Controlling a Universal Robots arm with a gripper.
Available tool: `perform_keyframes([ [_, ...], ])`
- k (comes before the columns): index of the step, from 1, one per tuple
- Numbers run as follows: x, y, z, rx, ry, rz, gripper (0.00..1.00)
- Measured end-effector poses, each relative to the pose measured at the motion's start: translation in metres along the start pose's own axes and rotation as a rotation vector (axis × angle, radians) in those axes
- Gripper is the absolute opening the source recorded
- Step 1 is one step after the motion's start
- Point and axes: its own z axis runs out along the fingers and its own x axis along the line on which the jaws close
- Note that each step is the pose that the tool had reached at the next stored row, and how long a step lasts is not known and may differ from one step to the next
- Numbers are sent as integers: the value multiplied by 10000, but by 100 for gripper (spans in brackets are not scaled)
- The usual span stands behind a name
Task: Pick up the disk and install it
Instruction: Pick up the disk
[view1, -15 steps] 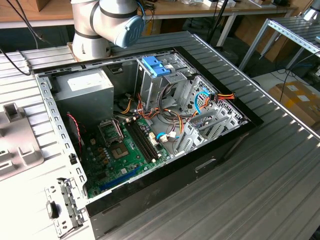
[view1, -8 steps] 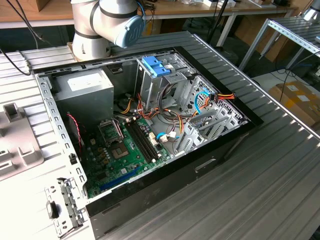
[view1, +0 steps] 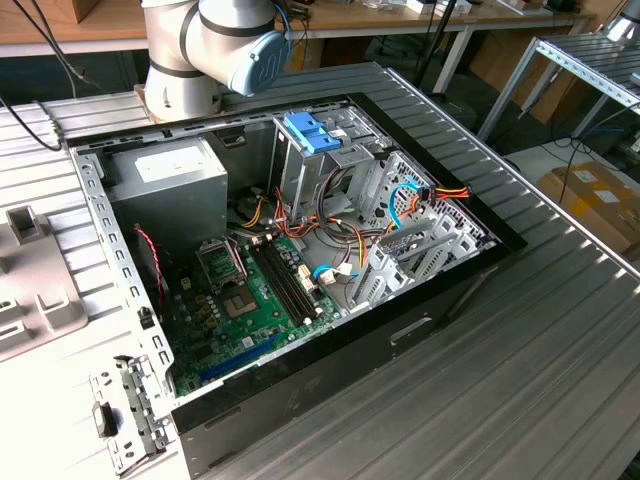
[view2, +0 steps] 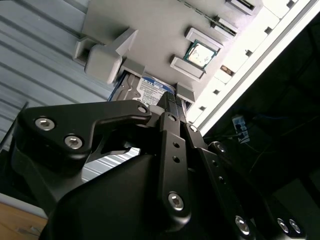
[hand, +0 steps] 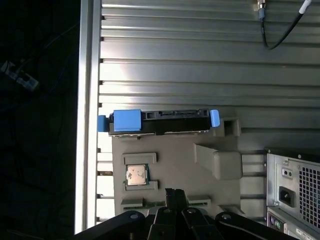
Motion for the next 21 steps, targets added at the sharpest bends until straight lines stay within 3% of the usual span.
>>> perform_keyframes([
  [21,0,0,1,-7,13,-281,11],
])
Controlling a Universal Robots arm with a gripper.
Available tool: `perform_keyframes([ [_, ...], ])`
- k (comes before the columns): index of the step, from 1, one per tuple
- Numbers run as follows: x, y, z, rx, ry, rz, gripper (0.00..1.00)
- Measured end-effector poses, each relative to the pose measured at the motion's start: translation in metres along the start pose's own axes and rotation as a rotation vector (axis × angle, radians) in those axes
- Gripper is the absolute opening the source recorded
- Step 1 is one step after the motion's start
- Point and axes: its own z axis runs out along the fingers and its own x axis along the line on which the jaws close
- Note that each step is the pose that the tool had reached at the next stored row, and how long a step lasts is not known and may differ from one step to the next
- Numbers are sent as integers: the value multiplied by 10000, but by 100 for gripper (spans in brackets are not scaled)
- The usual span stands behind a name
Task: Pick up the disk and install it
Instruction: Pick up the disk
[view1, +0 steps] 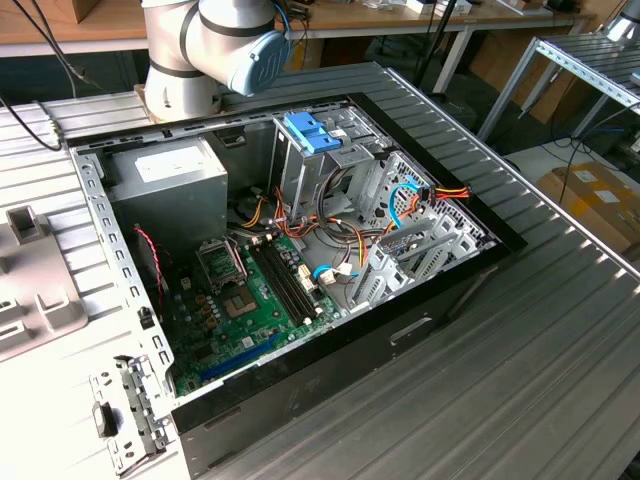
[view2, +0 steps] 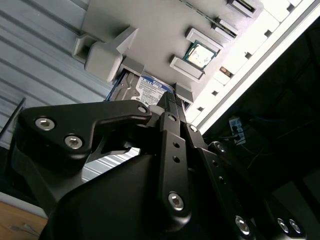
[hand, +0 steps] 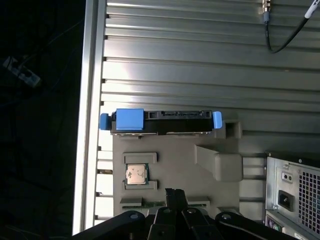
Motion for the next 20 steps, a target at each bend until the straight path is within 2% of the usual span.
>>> perform_keyframes([
  [20,0,0,2,-4,6,-154,11],
])
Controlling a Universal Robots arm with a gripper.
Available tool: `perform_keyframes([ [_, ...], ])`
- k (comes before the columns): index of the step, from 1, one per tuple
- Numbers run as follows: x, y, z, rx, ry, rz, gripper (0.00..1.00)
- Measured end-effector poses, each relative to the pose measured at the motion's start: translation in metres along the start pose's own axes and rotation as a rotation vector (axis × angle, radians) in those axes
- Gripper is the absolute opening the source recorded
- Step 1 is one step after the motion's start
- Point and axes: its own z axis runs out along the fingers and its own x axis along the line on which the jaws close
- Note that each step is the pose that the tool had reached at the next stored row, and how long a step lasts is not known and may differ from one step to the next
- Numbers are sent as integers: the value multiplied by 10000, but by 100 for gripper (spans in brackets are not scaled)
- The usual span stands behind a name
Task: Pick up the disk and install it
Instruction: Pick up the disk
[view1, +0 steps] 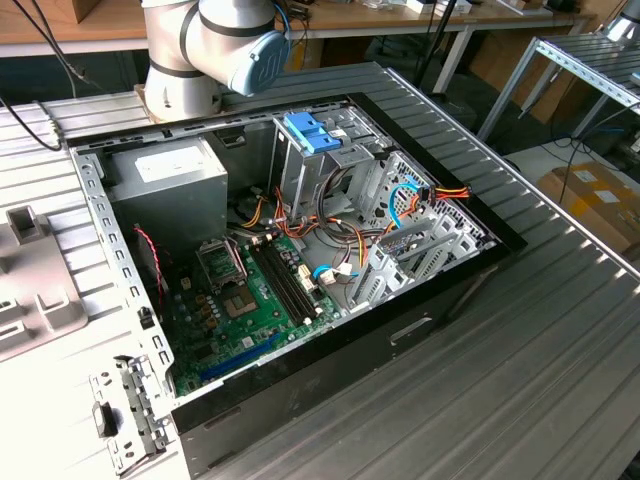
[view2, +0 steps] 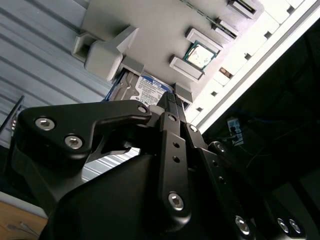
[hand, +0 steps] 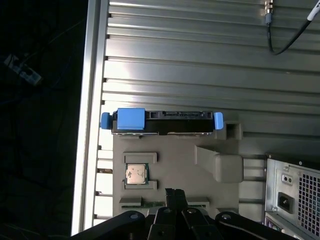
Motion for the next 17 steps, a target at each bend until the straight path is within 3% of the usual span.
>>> perform_keyframes([
  [17,0,0,2,-3,5,-109,11],
])
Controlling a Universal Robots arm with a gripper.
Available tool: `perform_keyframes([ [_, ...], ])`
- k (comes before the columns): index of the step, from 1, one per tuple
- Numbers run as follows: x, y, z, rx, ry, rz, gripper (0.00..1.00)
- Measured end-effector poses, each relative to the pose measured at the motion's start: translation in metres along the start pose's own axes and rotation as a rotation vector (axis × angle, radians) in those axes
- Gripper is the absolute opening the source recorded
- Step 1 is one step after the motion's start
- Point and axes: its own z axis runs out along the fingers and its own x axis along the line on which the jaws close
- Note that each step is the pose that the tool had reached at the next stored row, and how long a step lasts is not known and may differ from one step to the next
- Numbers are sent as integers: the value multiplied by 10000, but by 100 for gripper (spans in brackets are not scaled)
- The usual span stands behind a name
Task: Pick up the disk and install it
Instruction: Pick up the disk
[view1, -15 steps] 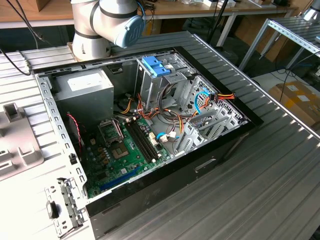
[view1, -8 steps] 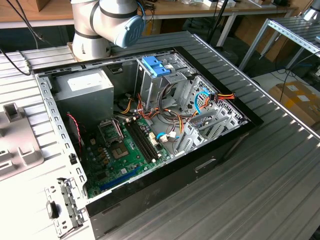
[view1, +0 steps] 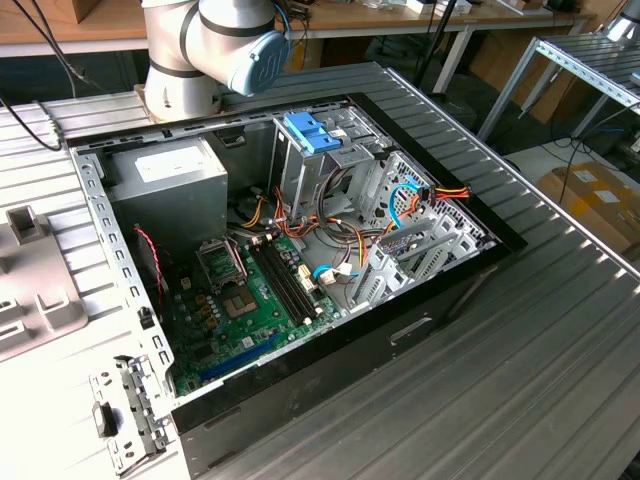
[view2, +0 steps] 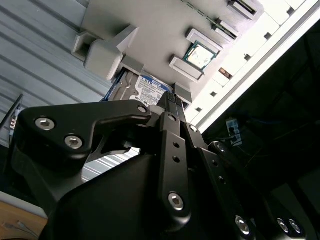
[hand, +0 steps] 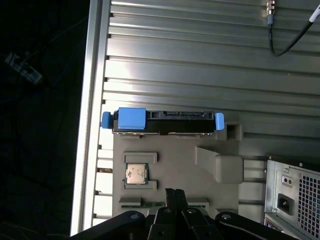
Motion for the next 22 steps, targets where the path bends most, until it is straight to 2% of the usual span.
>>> perform_keyframes([
  [22,0,0,5,-3,6,-126,11],
])
